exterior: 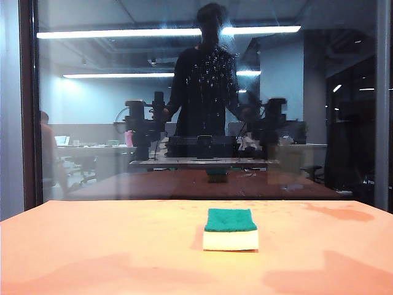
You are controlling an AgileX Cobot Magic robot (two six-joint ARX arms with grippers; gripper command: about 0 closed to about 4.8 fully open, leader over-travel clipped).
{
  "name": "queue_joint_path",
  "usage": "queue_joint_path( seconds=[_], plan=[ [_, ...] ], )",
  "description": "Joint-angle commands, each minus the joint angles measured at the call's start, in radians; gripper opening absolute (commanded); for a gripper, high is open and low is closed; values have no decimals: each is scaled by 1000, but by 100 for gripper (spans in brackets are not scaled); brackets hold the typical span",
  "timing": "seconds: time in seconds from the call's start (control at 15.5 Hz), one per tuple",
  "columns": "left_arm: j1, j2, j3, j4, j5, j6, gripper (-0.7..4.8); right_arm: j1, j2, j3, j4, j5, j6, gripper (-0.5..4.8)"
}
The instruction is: Pick up the sponge from the table, wipe the water off the glass, and finally place the sponge back on the table.
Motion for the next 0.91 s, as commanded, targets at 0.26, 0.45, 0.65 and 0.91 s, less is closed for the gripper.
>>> queue_joint_path(
  seconds=[0.26, 0.45, 0.65, 0.91],
  plan=[
    [0, 2, 3, 13, 4, 0, 25, 1, 0, -4, 18, -2, -1, -5],
    [0, 2, 3, 13, 4, 0, 25, 1, 0, -4, 18, -2, -1, -6],
    [0, 2, 3, 13, 4, 0, 25, 1, 0, -3, 18, -2, 0, -6],
    [-1, 2, 3, 12, 5, -19, 25, 1, 0, 58, -109, 7, 0, -6]
  ],
)
